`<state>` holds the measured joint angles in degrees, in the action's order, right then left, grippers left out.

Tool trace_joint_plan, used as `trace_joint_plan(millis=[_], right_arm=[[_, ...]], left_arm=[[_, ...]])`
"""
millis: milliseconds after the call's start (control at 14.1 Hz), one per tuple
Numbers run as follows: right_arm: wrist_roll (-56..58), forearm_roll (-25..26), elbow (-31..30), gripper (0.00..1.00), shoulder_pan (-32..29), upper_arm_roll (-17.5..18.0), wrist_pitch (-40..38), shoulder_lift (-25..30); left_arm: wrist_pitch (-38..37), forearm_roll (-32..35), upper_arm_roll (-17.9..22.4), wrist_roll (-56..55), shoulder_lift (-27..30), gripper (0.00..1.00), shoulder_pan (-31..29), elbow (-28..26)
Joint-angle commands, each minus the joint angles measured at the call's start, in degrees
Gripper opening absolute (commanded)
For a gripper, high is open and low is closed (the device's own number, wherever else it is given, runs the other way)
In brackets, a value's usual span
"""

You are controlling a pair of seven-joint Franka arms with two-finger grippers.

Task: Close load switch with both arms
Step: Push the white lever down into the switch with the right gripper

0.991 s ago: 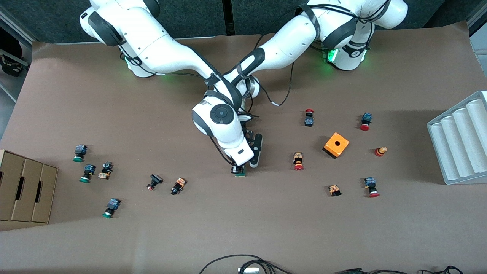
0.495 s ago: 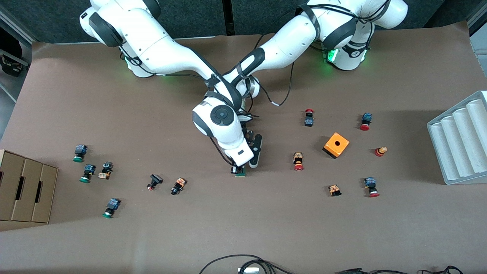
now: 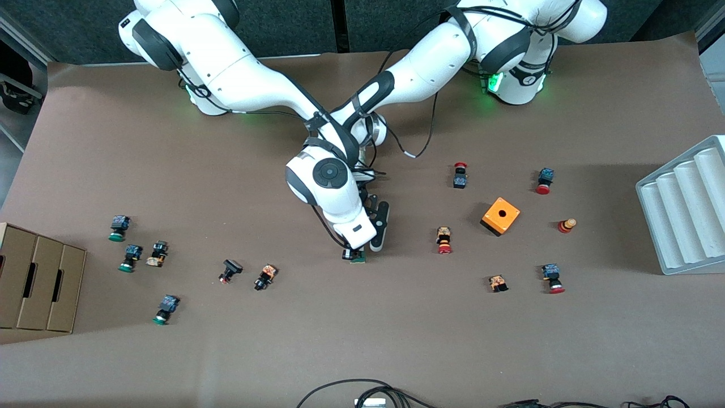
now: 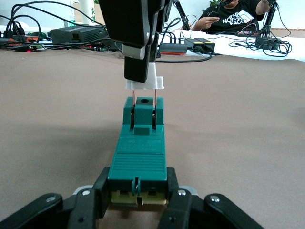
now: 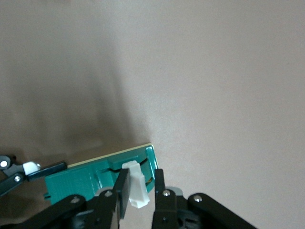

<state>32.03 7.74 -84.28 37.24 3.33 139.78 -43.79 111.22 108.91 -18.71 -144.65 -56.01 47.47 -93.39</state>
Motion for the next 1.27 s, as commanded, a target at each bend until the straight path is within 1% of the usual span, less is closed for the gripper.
trace_joint_plan(millis=[0,708,1203], right_arm=[[-1.18,2.19,0.43,0.27,-0.33,-0.08,1.80,-0.95],[-1.18,2.19,0.69,0.27,0.29,-1.57,3.65,-2.35],[-1.27,2.10,2.89,0.27,0.38,-1.66,3.83,-3.41]], left_arm=[[0.57,0.69,0.60,-1.52,-0.86,0.40,0.70,1.10],[0.57,0.69,0.60,-1.52,-0.86,0.40,0.70,1.10],[0.57,0.77,0.60,-1.43,-0.86,0.40,0.70,1.10]])
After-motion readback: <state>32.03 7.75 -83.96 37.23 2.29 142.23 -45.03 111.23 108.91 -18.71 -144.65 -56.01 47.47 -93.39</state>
